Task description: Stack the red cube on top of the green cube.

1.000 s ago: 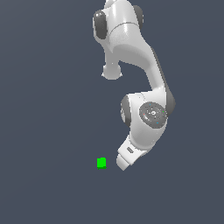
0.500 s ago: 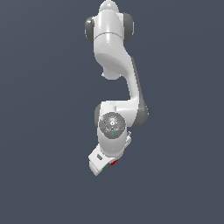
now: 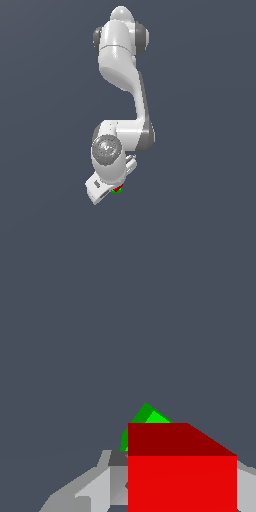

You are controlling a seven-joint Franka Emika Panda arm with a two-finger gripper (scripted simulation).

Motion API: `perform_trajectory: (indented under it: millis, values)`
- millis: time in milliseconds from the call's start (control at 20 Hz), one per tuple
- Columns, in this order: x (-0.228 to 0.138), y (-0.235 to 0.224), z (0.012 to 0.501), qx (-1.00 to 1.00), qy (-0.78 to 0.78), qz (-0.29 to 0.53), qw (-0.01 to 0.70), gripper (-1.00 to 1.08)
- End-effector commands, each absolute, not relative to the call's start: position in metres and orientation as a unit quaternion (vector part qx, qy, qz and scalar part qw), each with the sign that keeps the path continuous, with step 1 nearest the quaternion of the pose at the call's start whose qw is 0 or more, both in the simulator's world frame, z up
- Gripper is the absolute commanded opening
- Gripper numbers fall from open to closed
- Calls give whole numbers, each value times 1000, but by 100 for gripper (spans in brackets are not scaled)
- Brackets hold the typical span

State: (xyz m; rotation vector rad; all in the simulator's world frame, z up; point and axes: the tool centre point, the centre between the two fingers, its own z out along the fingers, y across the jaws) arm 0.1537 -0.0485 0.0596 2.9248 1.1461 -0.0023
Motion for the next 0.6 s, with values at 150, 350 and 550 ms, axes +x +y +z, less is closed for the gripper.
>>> perform_trajectory:
  millis: [150,350,550]
  values:
    - [155,-50,60,931,366,0,0,100]
    - [155,-50,60,931,366,0,0,100]
    - [155,-50,60,931,366,0,0,100]
